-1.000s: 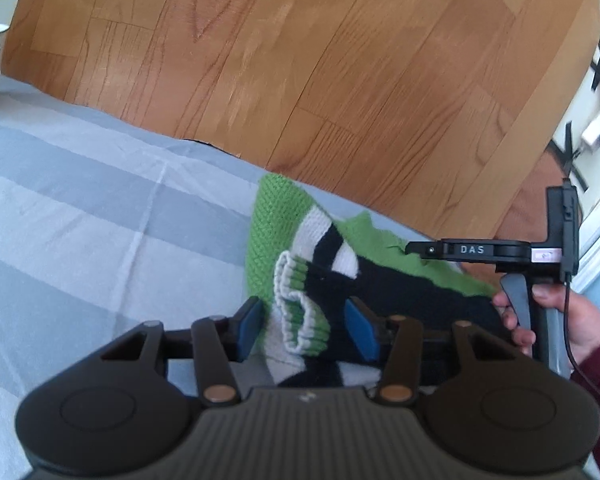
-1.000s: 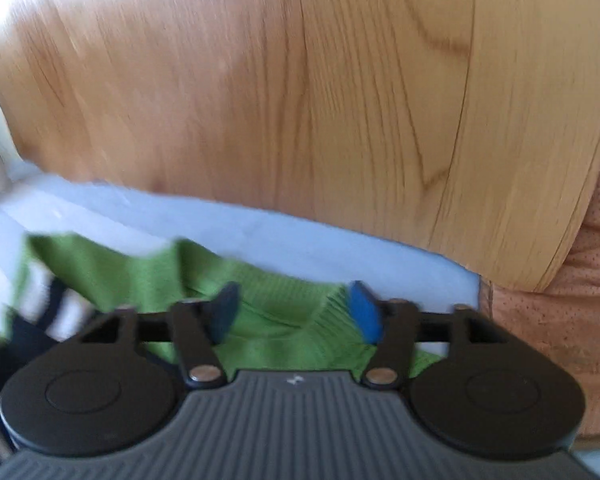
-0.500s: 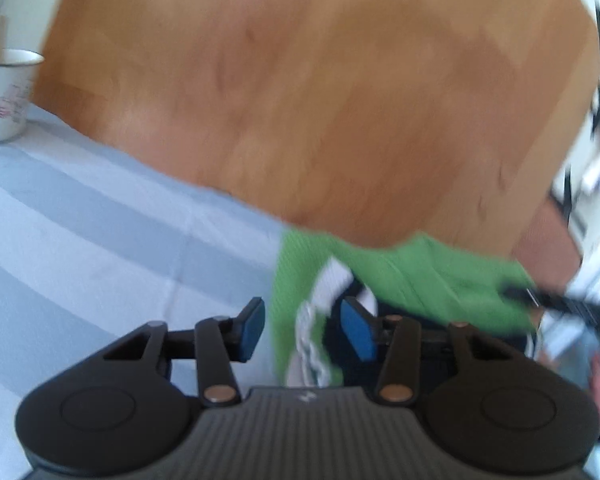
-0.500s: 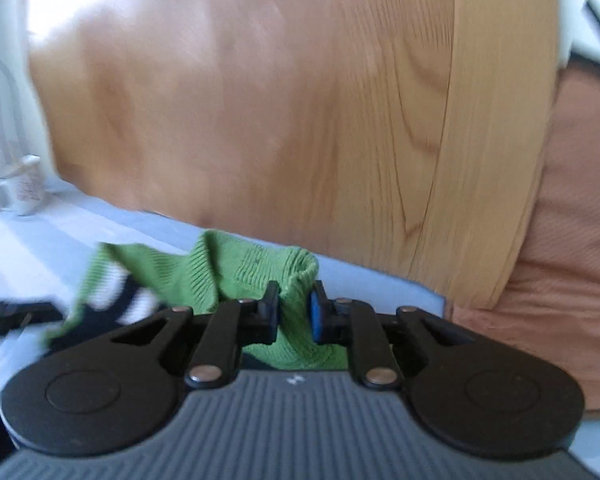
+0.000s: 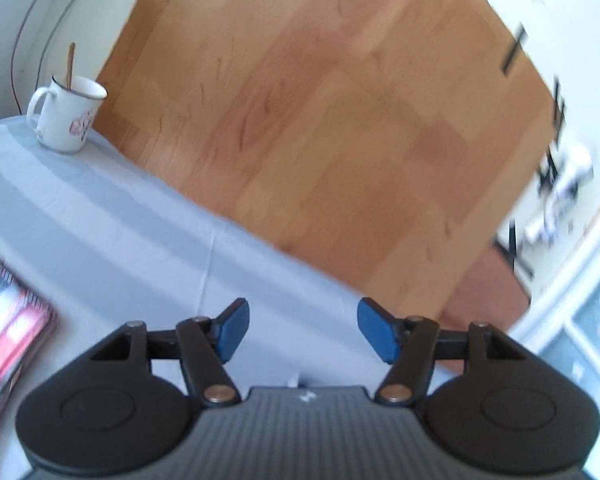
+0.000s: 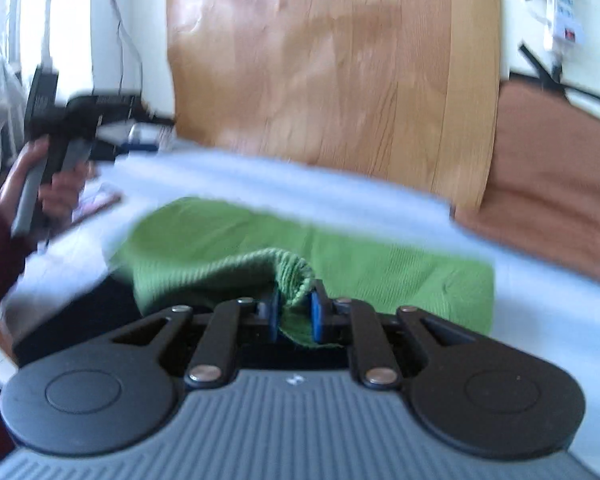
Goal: Fold small clothes
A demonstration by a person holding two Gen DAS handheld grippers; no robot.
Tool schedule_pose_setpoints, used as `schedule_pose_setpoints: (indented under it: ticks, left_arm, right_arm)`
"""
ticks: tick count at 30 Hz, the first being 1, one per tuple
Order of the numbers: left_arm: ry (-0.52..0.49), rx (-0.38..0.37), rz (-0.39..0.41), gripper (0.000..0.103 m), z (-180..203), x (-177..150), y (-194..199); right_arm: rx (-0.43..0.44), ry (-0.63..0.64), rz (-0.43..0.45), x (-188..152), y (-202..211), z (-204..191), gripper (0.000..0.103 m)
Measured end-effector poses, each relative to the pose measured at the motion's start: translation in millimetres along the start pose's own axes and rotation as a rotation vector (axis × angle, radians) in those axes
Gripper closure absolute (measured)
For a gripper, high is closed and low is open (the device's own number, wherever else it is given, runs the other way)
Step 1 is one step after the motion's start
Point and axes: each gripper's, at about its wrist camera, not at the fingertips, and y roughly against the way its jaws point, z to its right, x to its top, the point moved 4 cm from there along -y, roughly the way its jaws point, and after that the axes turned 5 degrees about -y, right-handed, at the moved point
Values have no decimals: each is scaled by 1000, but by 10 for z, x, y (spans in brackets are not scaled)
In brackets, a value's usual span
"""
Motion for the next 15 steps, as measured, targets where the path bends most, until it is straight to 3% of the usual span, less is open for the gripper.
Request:
schedule_pose_setpoints:
  ticks: [3, 6, 10, 11, 12, 13, 14, 15]
  left_arm:
    - [-63, 8, -72, 41, 86, -243, -14]
    - [-99, 5, -142, 40, 145, -405, -60]
    - [-139, -4, -192, 40, 236, -503, -234]
    - [-150, -7, -205, 45, 263, -528, -299]
    - [-165, -11, -224, 59, 305, -548, -383]
    - [-186, -10, -242, 63, 343, -573, -458]
    - [-217, 17, -249, 80, 387, -587, -531]
    - [-254, 45, -243, 88, 434, -566, -605]
  right_arm:
    - [10, -48, -40, -146, 15, 101, 61]
    - [28, -141, 72, 18, 226, 326, 52]
    - [-108, -288, 220, 203, 296, 782, 34]
    - [-155, -308, 226, 240, 220, 904, 33]
    - [-195, -318, 220, 267, 114, 1008, 30]
    - [-218, -323, 209, 268, 13, 1084, 28]
    - [-233, -327, 187, 284, -135, 1157, 28]
    - [-237, -339, 151, 285, -298, 1218, 29]
